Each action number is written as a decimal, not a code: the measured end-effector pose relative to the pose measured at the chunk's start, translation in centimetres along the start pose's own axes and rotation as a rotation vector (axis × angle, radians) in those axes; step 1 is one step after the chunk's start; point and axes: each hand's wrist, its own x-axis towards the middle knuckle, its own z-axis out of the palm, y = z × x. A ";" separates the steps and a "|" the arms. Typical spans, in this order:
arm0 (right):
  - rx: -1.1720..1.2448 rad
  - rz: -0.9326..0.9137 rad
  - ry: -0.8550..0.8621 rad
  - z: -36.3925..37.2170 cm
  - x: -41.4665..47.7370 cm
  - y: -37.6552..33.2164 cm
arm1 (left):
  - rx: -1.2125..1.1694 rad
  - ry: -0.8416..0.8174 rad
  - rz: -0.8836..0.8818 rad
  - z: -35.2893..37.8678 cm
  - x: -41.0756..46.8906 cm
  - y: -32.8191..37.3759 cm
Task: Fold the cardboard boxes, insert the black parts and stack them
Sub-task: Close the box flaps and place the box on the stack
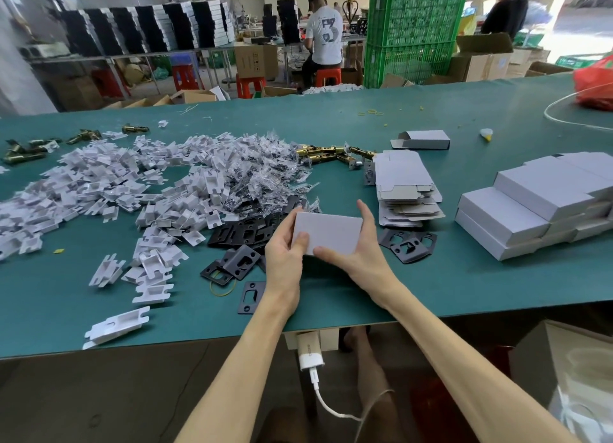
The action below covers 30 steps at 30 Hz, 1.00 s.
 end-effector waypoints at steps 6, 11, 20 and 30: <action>-0.076 -0.057 0.008 0.4 0.0 -0.2 | -0.068 0.064 -0.012 -0.1 0.0 0.1; -0.079 -0.033 -0.002 -0.2 -0.3 0.2 | -0.003 0.052 0.008 0.1 -0.2 0.4; -0.918 -0.453 -0.129 -2.3 -1.7 -2.4 | 0.012 -0.053 -0.017 0.1 -0.5 0.4; -1.052 -0.191 0.261 -14.7 1.2 -5.7 | 0.113 -0.105 -0.027 0.6 -0.5 0.1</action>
